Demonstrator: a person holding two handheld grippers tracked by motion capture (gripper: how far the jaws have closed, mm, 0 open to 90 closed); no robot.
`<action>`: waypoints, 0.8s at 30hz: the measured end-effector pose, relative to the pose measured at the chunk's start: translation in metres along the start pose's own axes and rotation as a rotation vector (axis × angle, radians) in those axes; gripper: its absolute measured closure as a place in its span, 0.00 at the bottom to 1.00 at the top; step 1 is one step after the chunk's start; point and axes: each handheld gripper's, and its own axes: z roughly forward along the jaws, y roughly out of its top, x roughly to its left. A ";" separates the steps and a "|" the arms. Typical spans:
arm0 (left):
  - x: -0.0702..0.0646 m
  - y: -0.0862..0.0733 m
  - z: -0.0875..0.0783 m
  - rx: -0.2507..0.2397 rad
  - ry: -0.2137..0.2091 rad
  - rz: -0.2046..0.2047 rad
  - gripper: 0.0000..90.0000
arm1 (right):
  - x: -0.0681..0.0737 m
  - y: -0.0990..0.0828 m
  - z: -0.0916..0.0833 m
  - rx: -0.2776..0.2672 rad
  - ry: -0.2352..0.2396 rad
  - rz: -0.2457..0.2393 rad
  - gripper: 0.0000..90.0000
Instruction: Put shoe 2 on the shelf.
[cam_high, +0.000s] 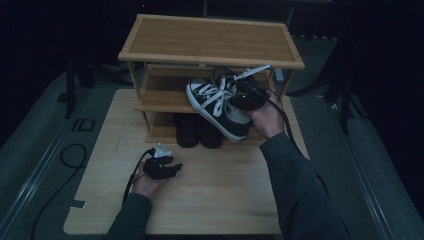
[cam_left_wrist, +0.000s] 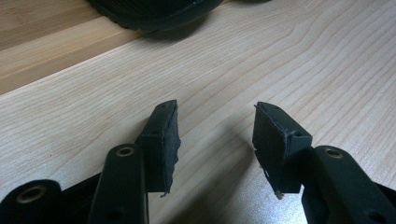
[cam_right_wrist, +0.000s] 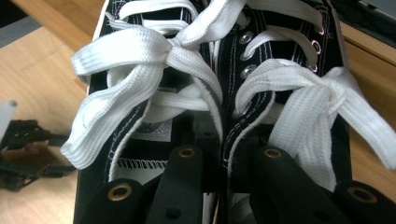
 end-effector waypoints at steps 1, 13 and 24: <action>0.000 0.000 0.000 0.000 0.000 0.000 0.56 | 0.001 0.000 0.000 0.001 -0.009 0.012 0.95; 0.000 0.000 0.000 0.001 0.000 0.001 0.56 | 0.005 0.006 0.004 0.019 -0.092 0.083 0.94; -0.001 0.000 0.000 0.002 0.001 0.002 0.56 | 0.006 0.008 0.004 0.035 -0.104 0.036 0.80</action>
